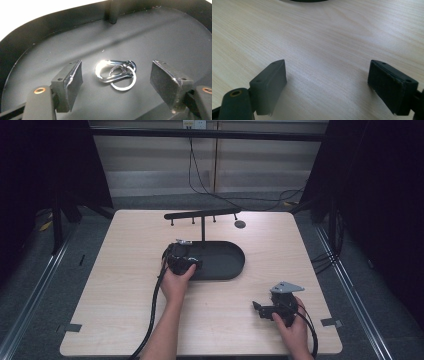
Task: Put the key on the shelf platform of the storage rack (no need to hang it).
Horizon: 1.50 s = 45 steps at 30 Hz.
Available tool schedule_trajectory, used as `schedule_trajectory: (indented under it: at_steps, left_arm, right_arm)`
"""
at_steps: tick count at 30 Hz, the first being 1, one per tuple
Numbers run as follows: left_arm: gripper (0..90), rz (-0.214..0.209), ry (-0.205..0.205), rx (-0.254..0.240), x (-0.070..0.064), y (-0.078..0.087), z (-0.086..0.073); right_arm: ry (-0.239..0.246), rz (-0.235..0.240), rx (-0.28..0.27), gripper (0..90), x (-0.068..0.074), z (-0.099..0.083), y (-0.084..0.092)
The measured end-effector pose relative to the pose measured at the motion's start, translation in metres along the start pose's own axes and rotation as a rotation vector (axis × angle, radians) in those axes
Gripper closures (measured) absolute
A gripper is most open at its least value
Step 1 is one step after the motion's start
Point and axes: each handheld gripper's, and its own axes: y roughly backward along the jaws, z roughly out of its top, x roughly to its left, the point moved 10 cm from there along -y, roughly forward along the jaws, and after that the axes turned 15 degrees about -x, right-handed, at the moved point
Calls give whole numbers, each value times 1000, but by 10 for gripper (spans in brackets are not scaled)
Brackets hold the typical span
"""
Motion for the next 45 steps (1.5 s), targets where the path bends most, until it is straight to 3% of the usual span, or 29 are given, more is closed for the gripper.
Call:
schedule_trajectory:
  at_steps: [9, 23, 35, 45]
  left_arm:
    - [247, -9, 16, -13, 3, 10, 1]
    - [241, -46, -2, -4, 5, 26, 1]
    - [241, -45, 8, -35, 11, 45, 7]
    - [241, -40, 17, -37, 19, 59, -2]
  right_arm:
    - [-4, -2, 2, 150, 0, 0, 0]
    - [-2, -2, 1, 150, 0, 0, 0]
    - [0, 2, 0, 150, 1, 0, 1]
    - [0, 3, -1, 150, 1, 0, 1]
